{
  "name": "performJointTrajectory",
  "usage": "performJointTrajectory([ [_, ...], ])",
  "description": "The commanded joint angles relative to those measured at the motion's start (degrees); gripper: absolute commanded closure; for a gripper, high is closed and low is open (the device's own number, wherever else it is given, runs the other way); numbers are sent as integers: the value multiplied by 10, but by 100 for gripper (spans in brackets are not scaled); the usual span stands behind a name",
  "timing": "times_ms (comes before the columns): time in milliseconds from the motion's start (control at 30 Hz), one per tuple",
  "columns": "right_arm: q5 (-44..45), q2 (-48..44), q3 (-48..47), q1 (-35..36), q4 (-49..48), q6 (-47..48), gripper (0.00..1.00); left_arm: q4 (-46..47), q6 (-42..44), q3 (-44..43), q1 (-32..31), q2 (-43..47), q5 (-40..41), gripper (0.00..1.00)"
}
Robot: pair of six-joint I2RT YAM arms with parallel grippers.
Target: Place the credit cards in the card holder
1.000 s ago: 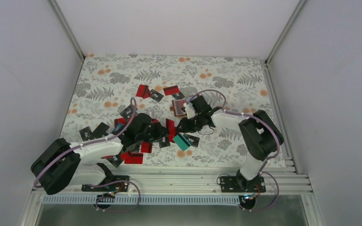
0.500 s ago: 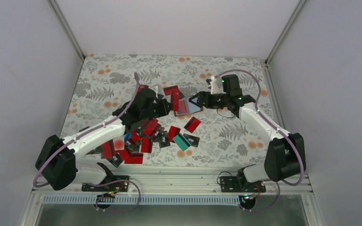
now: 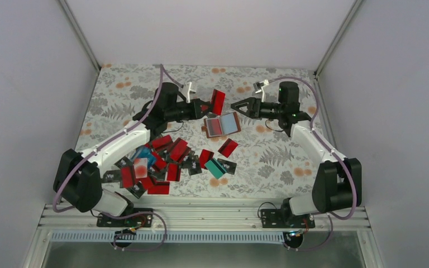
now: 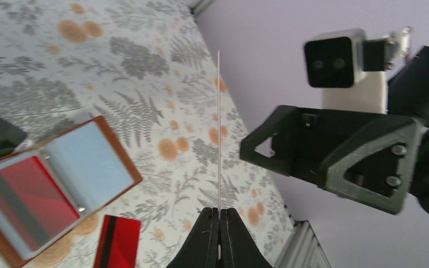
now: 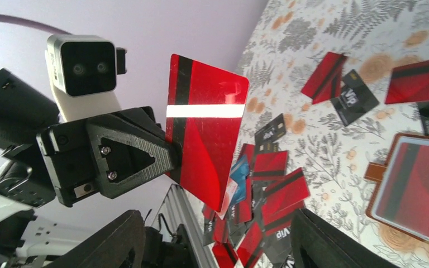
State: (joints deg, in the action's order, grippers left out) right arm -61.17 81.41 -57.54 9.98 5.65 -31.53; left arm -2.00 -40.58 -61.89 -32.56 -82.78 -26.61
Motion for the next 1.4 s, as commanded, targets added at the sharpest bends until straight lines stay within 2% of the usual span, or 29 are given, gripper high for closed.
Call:
performJointTrajectory([
  [0,-55,9,5,4,-80,-42,34,53,7,-23,7,-9,-93,98],
  [333,-76,28,-11,14,-130,-84,47,118,-29,-24,8,-19,-147,98],
  [600,-83,26,-23,26,-161,-108,64,139,-38,-17,8,-20,-155,98],
  [900,-94,22,-32,33,-196,-138,70,150,-44,-13,7,-20,-162,98],
  [1100,-93,17,-33,36,-198,-143,95,159,-52,-3,7,-20,-163,98],
  [1233,-85,10,-29,38,-182,-133,96,146,-42,-3,8,-21,-155,97],
  [1367,-75,2,-28,40,-150,-103,96,89,0,-19,8,-14,-133,86],
])
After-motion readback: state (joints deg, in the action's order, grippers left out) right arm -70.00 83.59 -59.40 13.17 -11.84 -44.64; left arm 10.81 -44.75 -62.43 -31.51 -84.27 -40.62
